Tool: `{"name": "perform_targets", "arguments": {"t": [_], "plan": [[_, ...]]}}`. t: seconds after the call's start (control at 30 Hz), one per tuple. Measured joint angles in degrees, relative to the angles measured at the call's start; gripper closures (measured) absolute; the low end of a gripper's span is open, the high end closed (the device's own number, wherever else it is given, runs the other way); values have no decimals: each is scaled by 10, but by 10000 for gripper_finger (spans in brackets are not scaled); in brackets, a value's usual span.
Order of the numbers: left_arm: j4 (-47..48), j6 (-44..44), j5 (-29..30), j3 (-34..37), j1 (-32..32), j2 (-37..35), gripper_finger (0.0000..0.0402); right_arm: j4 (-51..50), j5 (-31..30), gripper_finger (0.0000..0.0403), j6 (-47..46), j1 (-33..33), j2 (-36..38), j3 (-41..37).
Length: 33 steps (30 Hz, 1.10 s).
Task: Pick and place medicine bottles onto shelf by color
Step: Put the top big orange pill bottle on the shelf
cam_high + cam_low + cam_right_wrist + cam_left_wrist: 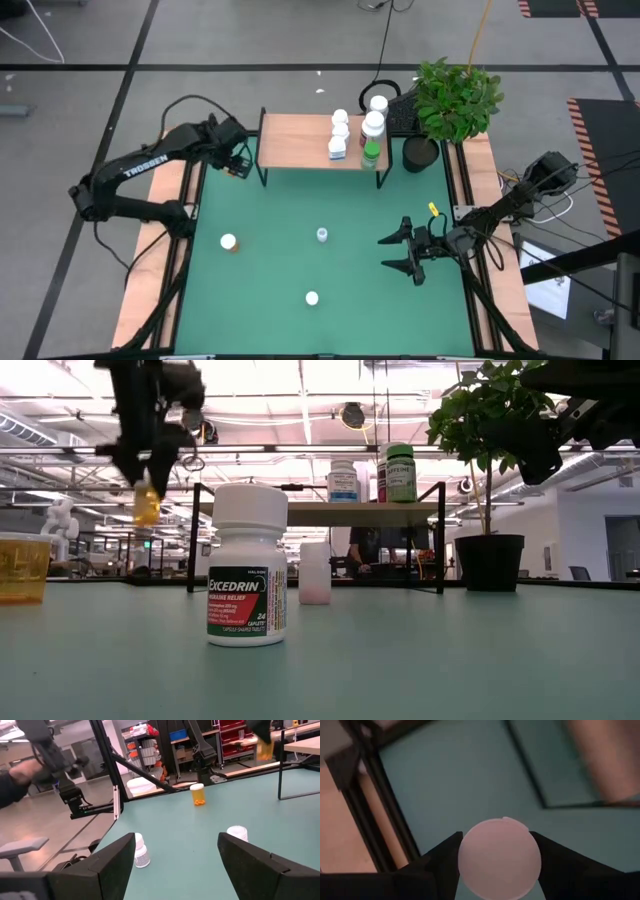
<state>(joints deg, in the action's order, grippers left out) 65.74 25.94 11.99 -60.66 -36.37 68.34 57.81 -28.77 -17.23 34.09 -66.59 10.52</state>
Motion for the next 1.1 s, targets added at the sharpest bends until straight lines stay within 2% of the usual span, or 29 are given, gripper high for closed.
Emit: {"name": "perform_targets", "arguments": {"t": [0.13,0.3,0.43,0.67,0.93,1.1], "plan": [[24,12,11,-91,26,0,176,0,0,126,0,0,0,0],[12,13,20,-184,43,0,196,2,0,126,3,-1,0,0],[2,10,21,-242,48,29,195,4,0,126,3,-14,0,0],[6,-16,-2,-340,49,154,168,6,1,126,-6,-37,0,0],[4,-58,-4,-473,36,319,188,-17,2,126,-12,-37,0,0],[-12,-68,-5,-544,35,388,183,-41,3,126,-16,-37,0,0]]}}
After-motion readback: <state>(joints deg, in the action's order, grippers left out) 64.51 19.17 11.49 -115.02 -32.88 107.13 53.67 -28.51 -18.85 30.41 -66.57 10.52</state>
